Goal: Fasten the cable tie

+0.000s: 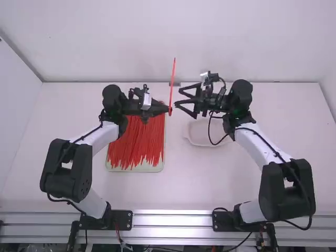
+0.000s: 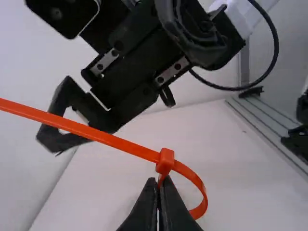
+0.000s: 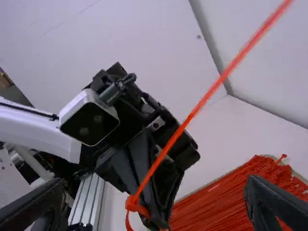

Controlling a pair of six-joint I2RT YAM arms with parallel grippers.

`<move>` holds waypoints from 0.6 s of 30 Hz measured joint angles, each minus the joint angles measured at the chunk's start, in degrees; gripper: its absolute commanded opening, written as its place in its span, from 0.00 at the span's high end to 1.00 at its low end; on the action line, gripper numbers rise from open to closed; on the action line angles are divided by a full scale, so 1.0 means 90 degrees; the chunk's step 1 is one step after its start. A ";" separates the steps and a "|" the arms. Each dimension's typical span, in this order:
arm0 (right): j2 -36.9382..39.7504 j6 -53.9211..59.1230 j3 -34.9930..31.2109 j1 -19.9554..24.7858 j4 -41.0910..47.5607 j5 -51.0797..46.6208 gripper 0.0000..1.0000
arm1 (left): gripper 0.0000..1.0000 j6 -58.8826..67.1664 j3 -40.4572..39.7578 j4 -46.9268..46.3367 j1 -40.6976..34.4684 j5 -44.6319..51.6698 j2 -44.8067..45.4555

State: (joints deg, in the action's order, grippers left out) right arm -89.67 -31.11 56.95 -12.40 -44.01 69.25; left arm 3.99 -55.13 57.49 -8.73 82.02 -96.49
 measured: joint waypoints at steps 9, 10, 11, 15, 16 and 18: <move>0.0000 0.0117 0.0000 -0.0420 0.0000 -0.0350 0.29 | 0.98 -0.0306 0.0002 0.0032 0.0000 0.0221 0.0000; 0.0000 0.0112 0.0000 -0.0432 0.0002 -0.0364 0.34 | 0.98 -0.0308 0.0002 0.0075 0.0000 0.0223 0.0000; 0.0002 0.0109 0.0000 -0.0444 0.0000 -0.0379 0.37 | 0.98 -0.0328 0.0002 0.0153 0.0000 0.0221 0.0000; 0.0000 0.0114 0.0000 -0.0551 0.0029 -0.0384 0.45 | 0.98 -0.0571 0.0002 0.0738 0.0000 0.0223 0.0000; 0.0000 0.0114 0.0000 -0.0551 0.0029 -0.0384 0.45 | 0.98 -0.0571 0.0002 0.0738 0.0000 0.0223 0.0000; 0.0000 0.0117 0.0000 -0.0585 0.0114 -0.0381 0.50 | 0.98 -0.0787 0.0002 0.1076 0.0000 0.0223 0.0000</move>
State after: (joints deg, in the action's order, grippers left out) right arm -89.67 -30.06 56.95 -17.67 -42.98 65.82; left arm -3.09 -55.11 67.18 -8.73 84.03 -96.49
